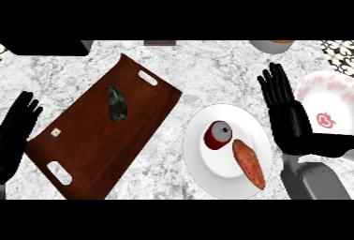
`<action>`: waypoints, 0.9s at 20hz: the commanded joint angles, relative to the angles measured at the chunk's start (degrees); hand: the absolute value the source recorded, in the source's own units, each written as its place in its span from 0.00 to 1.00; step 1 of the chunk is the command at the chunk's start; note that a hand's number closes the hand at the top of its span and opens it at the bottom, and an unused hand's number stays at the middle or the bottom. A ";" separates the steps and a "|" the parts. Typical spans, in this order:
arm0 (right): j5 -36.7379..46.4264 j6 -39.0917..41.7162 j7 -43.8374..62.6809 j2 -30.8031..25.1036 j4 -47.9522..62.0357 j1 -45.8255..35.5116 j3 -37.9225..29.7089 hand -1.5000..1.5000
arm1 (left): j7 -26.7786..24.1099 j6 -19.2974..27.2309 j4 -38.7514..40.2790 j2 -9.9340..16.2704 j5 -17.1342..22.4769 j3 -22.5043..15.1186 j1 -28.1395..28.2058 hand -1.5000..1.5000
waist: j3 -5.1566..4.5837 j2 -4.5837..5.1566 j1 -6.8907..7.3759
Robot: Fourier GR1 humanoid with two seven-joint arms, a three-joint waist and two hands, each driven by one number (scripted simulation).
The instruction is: Pick the can from the plate and place it in the bowl
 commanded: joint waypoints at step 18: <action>34.89 -20.49 41.68 -12.91 16.76 -14.05 8.90 0.00 | -3.45 -6.30 2.81 -7.93 7.78 0.13 -9.21 0.50 | 1.08 -1.86 0.96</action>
